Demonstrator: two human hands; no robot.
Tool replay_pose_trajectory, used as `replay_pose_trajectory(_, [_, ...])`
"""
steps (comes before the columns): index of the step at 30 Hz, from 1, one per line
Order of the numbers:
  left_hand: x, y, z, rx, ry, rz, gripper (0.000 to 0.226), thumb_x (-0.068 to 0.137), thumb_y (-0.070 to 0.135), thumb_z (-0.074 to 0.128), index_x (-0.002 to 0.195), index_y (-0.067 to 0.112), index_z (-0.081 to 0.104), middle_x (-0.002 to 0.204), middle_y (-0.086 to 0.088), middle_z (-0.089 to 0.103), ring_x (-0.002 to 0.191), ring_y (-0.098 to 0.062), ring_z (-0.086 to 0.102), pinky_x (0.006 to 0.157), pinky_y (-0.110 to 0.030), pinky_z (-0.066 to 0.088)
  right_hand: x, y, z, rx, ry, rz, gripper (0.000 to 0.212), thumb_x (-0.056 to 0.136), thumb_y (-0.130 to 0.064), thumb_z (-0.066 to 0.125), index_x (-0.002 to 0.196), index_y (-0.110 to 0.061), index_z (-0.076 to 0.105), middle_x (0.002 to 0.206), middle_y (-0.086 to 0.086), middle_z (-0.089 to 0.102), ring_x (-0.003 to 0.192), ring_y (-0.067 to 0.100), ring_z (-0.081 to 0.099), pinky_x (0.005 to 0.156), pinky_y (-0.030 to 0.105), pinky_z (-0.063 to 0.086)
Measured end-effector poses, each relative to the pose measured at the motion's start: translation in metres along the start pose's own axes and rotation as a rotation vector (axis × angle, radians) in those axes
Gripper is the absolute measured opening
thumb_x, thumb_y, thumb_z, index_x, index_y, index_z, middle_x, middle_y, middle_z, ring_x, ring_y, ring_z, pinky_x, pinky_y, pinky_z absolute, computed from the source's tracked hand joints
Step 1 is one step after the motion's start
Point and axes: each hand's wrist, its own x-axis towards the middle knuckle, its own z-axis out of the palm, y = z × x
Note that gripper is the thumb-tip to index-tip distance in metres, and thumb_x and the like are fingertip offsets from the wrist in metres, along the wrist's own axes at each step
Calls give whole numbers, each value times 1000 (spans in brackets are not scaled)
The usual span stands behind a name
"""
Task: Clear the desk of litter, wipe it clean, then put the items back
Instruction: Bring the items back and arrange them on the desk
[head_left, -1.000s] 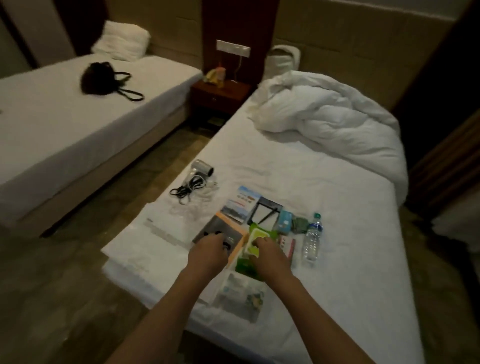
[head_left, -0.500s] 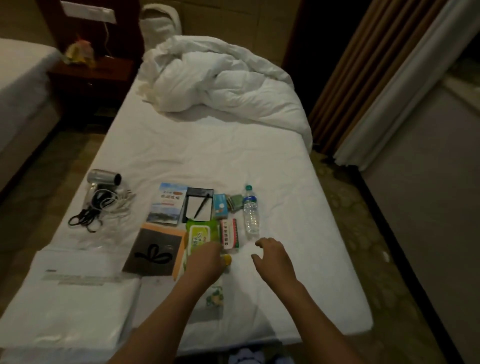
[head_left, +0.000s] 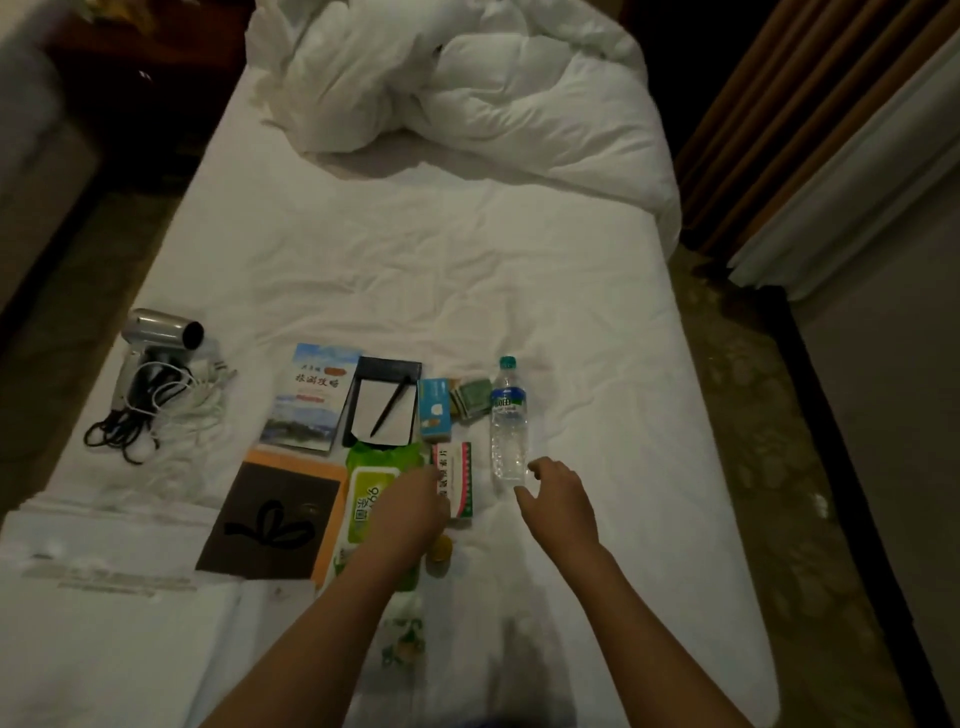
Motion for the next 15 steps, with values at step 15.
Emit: replay_pose_trajectory(15, [225, 33, 33, 89, 52, 16, 43, 92, 25, 55, 130, 8, 44, 128, -16, 49, 114, -33, 50, 88, -42, 44, 179, 22, 77, 69, -109, 219, 70, 86, -33, 66, 140, -5, 31, 130, 16, 44, 118, 31, 44, 95, 39, 42])
